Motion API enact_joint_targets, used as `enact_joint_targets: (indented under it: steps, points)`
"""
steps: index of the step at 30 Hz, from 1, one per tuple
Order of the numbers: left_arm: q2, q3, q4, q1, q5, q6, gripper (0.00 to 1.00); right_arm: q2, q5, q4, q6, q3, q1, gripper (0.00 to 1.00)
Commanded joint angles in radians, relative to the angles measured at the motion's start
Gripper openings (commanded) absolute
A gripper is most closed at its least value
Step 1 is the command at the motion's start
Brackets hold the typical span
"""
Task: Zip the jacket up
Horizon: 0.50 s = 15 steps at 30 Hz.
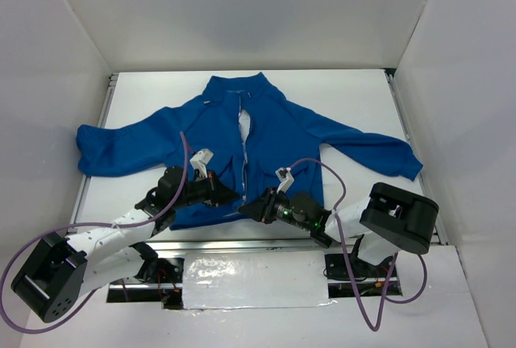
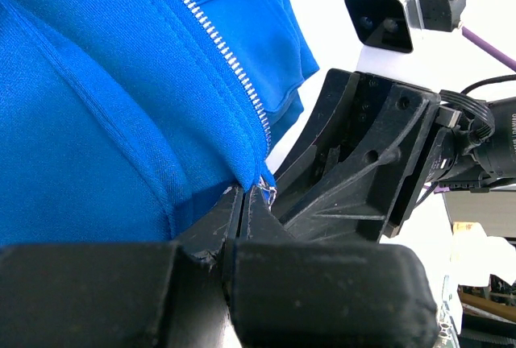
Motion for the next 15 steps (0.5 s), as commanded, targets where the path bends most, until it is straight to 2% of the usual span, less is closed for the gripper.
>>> enact_joint_targets:
  steps: [1, 7, 15]
  points:
    - [0.003, 0.030, 0.050, -0.011, 0.042, -0.001, 0.00, -0.033, 0.043, 0.101, -0.002, -0.009, 0.006, 0.34]
    - [0.002, 0.028, 0.052, -0.011, 0.042, -0.001, 0.00, -0.031, 0.043, 0.106, -0.002, -0.007, 0.004, 0.33]
    - [0.002, 0.024, 0.061, -0.012, 0.045, -0.006, 0.00, -0.025, 0.047, 0.103, 0.007, -0.006, 0.006, 0.24]
